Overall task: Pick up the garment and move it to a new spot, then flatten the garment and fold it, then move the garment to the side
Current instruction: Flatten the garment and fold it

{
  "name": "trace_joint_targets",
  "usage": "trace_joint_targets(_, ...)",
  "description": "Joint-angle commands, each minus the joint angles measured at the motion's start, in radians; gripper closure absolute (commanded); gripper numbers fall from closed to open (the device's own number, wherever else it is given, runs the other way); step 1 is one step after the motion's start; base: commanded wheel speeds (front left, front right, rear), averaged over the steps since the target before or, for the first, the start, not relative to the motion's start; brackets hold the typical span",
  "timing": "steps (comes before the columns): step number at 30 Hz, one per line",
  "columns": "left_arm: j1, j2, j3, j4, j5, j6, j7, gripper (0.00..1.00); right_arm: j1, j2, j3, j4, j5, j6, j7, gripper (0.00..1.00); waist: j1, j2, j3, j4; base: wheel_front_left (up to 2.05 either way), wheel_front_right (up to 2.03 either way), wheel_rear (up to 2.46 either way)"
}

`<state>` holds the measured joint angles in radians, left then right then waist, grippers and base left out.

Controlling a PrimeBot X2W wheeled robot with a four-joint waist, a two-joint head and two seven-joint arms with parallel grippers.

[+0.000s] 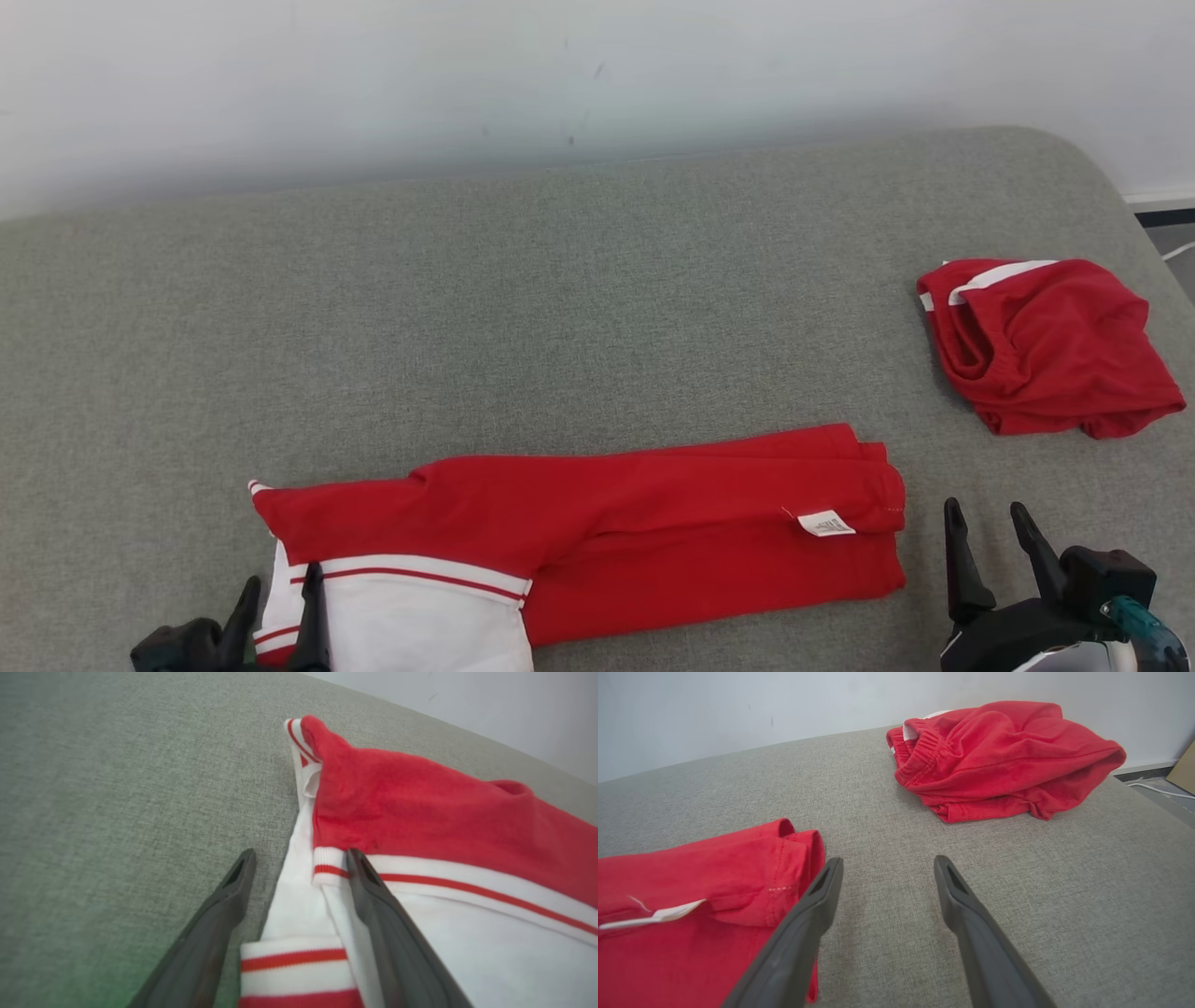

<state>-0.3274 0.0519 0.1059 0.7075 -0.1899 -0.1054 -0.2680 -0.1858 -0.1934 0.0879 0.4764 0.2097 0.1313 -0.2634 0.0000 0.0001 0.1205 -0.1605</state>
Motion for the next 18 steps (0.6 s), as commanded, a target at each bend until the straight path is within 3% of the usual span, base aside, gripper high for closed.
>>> trace_joint_targets(1,-0.004,-0.002,-0.015,0.037,-0.015,-0.008,0.009,0.00,-0.003,0.001,0.001,0.001,0.001,-0.001,0.000,0.00,0.0000,-0.0001,0.002,0.000,0.00,0.00,0.00)
trace_joint_targets(7,-0.029,-0.010,-0.094,0.068,-0.077,-0.028,0.012,0.00,-0.004,0.007,-0.001,0.003,0.002,-0.001,0.000,0.00,0.0000,-0.0001,0.000,0.005,0.00,0.00,0.00)
trace_joint_targets(10,-0.019,-0.013,-0.178,0.076,-0.132,-0.029,0.012,0.27,0.001,0.012,-0.002,0.007,0.000,-0.001,-0.001,0.00,0.0000,-0.0001,-0.009,0.009,0.00,0.00,0.00)
trace_joint_targets(18,-0.016,0.033,-0.245,0.080,-0.212,-0.024,0.009,0.43,0.003,0.020,0.002,0.009,-0.003,-0.001,0.000,0.00,0.0000,-0.0001,-0.020,0.015,0.00,0.00,0.00)
